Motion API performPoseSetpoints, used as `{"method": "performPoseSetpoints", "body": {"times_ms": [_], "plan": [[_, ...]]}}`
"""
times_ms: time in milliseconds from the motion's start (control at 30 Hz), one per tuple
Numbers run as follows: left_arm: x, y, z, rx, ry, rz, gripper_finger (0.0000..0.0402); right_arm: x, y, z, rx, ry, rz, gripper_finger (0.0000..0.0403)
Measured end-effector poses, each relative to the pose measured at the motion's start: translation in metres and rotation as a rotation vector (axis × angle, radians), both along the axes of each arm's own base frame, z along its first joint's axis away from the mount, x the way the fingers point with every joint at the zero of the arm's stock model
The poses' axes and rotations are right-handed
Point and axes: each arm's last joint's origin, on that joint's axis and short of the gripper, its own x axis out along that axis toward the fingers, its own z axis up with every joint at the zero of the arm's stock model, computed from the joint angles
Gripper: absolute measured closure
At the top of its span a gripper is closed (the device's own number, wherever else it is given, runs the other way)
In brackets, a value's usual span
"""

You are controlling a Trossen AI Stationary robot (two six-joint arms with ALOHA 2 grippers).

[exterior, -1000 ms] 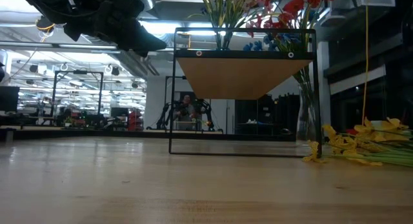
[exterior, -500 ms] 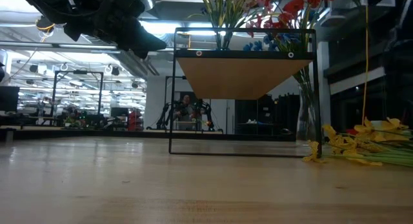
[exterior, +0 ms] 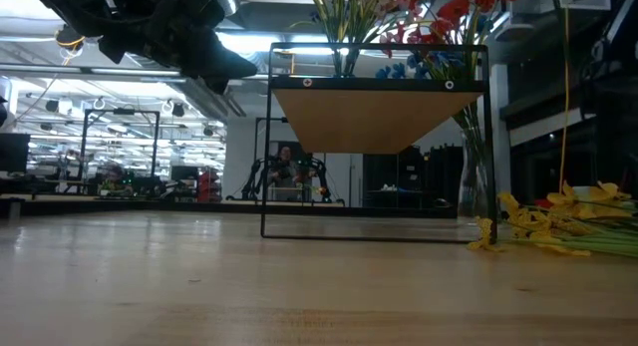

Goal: Pick and place flowers into a vace then onto a shelf
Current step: Put the orange flowers into the transparent vase

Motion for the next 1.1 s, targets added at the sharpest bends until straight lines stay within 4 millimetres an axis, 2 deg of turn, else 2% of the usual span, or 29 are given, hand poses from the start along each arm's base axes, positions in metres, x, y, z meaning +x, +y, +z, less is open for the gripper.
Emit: {"method": "performPoseSetpoints", "body": {"times_ms": [167, 233, 400, 500, 600, 700, 933, 1100], "plan": [[0.0, 0.0, 0.001, 0.007, -0.013, 0.0, 0.04, 0.013, 0.032, 0.015, -0.076, 0.001, -0.086, 0.0402], [0.001, 0.0, 0.002, 0.011, -0.021, -0.001, 0.04, 0.019, 0.042, 0.019, -0.053, -0.003, -0.118, 0.0403], [0.001, 0.0, 0.003, 0.014, -0.026, -0.001, 0.0396, 0.029, 0.053, 0.005, 0.044, 0.019, -0.175, 0.0403], [0.001, 0.0, 0.003, 0.014, -0.026, -0.001, 0.0399, 0.036, 0.06, -0.006, -0.135, 0.067, -0.227, 0.0403], [0.001, 0.0, 0.003, 0.014, -0.026, -0.001, 0.04, 0.043, 0.068, -0.006, -0.302, 0.077, -0.292, 0.0403], [0.001, 0.0, 0.003, 0.014, -0.026, -0.001, 0.0397, 0.044, 0.067, 0.004, -0.311, 0.067, -0.319, 0.0403], [0.001, 0.0, 0.003, 0.015, -0.027, -0.001, 0.04, 0.038, 0.055, 0.014, -0.011, -0.042, -0.346, 0.0403], [0.001, 0.0, 0.003, 0.014, -0.027, -0.001, 0.0397, 0.034, 0.047, 0.022, -0.019, -0.072, -0.381, 0.0403]]}}
